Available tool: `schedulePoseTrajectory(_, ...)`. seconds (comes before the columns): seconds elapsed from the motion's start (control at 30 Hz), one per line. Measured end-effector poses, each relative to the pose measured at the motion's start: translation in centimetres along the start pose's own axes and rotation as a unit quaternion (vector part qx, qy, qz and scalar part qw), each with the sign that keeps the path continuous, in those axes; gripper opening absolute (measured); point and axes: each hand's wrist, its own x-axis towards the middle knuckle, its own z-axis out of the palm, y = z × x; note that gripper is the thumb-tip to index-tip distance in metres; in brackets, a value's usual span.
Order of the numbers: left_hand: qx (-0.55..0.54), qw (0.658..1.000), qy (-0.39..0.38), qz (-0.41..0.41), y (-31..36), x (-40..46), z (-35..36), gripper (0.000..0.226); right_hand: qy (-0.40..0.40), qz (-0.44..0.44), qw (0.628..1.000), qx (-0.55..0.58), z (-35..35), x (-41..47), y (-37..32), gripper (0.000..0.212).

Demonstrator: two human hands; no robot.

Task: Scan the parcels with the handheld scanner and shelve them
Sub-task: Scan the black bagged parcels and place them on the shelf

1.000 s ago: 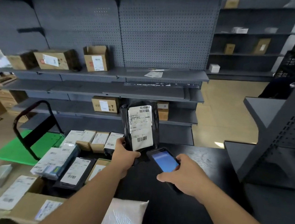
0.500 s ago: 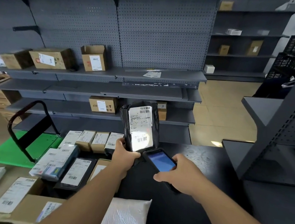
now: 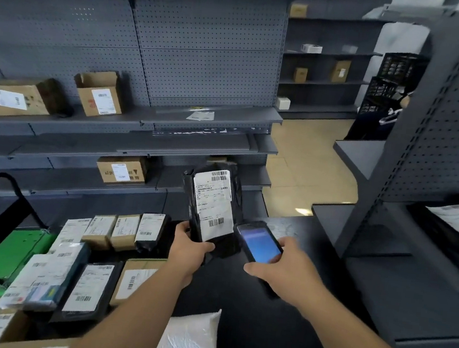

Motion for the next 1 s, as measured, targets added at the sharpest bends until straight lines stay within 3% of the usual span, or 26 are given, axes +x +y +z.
schedulePoseTrajectory(0.23,0.028,0.993,-0.117,0.008,0.3,-1.6,6.3,0.086,0.132,0.045,0.987,0.079,-3.9,-2.7,4.1,0.092)
schedulePoseTrajectory(0.43,0.057,0.972,-0.225,0.028,1.5,-5.7,13.4,0.084,0.256,0.097,0.954,0.119,-7.6,-6.9,9.5,0.078)
schedulePoseTrajectory(0.57,0.057,0.957,-0.282,0.037,2.4,-10.3,18.5,0.076,0.33,0.117,0.923,0.157,-10.8,-10.0,13.5,0.086)
schedulePoseTrajectory(0.77,0.03,0.937,-0.346,0.043,3.3,-18.0,27.1,0.065,0.386,0.125,0.893,0.192,-17.4,-15.5,19.3,0.073)
schedulePoseTrajectory(1.0,0.008,0.908,-0.418,0.012,2.4,-28.4,38.5,0.07,0.453,0.158,0.851,0.216,-24.7,-23.0,28.2,0.077)
